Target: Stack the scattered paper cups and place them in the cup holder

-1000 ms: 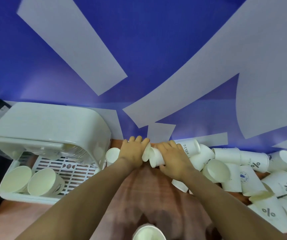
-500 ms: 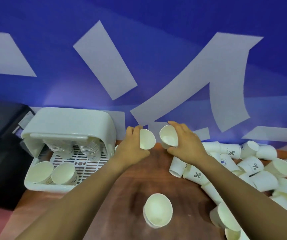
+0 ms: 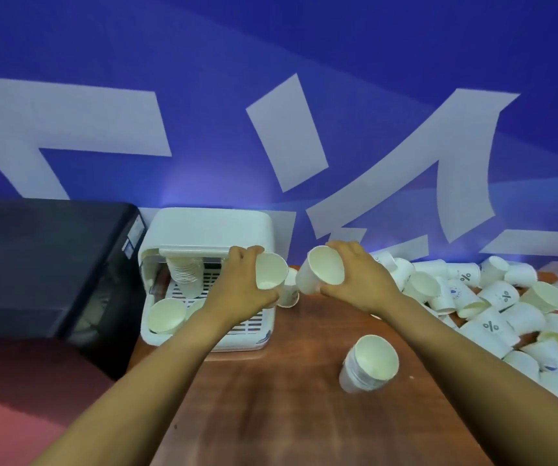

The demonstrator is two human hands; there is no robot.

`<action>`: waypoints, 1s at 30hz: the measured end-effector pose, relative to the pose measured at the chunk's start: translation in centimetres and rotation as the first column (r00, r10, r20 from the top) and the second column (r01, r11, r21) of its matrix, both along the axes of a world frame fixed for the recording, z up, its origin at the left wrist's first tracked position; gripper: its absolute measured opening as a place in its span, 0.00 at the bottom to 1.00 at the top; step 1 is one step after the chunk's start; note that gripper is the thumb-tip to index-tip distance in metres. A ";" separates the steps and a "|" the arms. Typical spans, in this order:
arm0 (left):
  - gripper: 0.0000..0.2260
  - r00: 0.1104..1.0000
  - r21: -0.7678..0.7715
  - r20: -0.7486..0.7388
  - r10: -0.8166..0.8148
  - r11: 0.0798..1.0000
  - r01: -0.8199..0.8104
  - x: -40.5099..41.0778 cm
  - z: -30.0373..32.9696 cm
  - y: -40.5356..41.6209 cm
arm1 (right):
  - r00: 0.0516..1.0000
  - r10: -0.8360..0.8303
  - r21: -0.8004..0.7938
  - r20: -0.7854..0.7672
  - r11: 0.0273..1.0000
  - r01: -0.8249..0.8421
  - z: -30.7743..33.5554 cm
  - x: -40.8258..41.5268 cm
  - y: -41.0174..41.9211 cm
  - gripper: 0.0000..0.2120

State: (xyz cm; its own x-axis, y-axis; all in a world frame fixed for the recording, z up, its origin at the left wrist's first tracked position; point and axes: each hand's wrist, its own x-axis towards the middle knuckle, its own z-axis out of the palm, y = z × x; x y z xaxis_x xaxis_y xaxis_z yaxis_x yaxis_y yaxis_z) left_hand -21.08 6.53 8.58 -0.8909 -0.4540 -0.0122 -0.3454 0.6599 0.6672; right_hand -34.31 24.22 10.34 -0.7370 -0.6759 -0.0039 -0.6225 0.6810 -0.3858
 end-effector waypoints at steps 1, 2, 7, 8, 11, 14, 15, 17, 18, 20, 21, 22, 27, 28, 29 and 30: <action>0.35 1.000 0.004 0.000 0.000 1.000 0.000 1.0 0.1 -0.8 | 1.000 -0.003 0.010 0.003 1.000 0.003 0.0 1.0 -0.7 0.35; 0.35 1.000 0.010 0.003 -0.001 1.000 0.001 1.9 0.2 -1.7 | 1.000 -0.008 0.015 0.002 1.000 0.008 0.0 2.0 -1.4 0.35; 0.38 1.000 0.009 0.028 -0.003 1.000 0.002 6.4 0.7 -6.1 | 1.000 -0.027 0.050 0.004 0.998 0.027 0.0 6.6 -4.8 0.35; 0.38 0.999 0.013 0.039 0.004 1.000 -0.004 7.4 0.7 -6.9 | 1.000 -0.021 0.068 0.004 0.997 0.021 -0.1 7.4 -5.4 0.35; 0.35 0.998 0.014 0.055 0.024 1.000 -0.025 9.9 0.6 -9.3 | 1.000 -0.018 0.112 0.017 0.994 0.016 -0.5 9.4 -7.2 0.37; 0.34 0.995 0.012 0.087 0.042 0.999 -0.043 11.8 0.4 -11.4 | 0.999 -0.018 0.134 0.036 0.991 0.013 -0.9 10.9 -9.1 0.36; 0.35 0.994 0.006 0.096 0.043 0.999 -0.044 12.2 0.3 -12.0 | 0.999 -0.012 0.139 0.045 0.990 0.006 -1.0 11.3 -9.7 0.35; 0.36 0.992 -0.018 0.116 0.047 0.999 -0.045 12.7 0.2 -13.0 | 0.998 0.002 0.144 0.058 0.990 -0.010 -1.2 11.8 -10.8 0.35; 0.37 0.991 -0.032 0.126 0.050 0.998 -0.046 12.9 0.1 -13.4 | 0.998 0.009 0.144 0.061 0.989 -0.018 -1.3 11.9 -11.3 0.35; 0.37 0.987 -0.057 0.151 0.061 0.997 -0.053 13.0 -0.1 -13.8 | 0.997 0.022 0.148 0.076 0.988 -0.033 -1.7 12.0 -12.3 0.36; 0.37 0.984 -0.071 0.165 0.062 0.996 -0.051 12.9 -0.3 -13.9 | 0.996 0.027 0.149 0.086 0.988 -0.039 -1.9 12.0 -12.7 0.37; 0.37 0.982 -0.085 0.177 0.058 0.995 -0.044 12.9 -0.5 -13.9 | 0.995 0.032 0.146 0.092 0.988 -0.045 -2.1 12.1 -13.1 0.37; 0.36 0.972 -0.121 0.233 0.031 0.993 -0.002 12.1 -1.8 -14.0 | 0.992 0.037 0.111 0.123 0.993 -0.051 -3.7 12.3 -14.7 0.36; 0.36 0.970 -0.127 0.243 0.026 0.992 0.006 11.9 -2.1 -14.1 | 0.991 0.036 0.105 0.127 0.993 -0.050 -4.0 12.4 -15.0 0.36; 0.35 0.966 -0.134 0.256 0.023 0.991 0.012 11.7 -2.4 -14.1 | 0.991 0.033 0.098 0.131 0.994 -0.046 -4.4 12.4 -15.3 0.35; 0.35 0.962 -0.145 0.271 0.021 0.989 0.019 11.5 -2.6 -14.2 | 0.990 0.027 0.090 0.136 0.995 -0.039 -4.7 12.4 -15.6 0.35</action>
State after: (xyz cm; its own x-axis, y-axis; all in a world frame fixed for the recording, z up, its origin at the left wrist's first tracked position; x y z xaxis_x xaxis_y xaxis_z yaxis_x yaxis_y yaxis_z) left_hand -9.62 -7.67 5.94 -0.8626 -0.4699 -0.1874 -0.5010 0.7417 0.4460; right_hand -21.91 8.66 5.64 -0.7028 -0.6920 -0.1650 -0.5920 0.6976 -0.4036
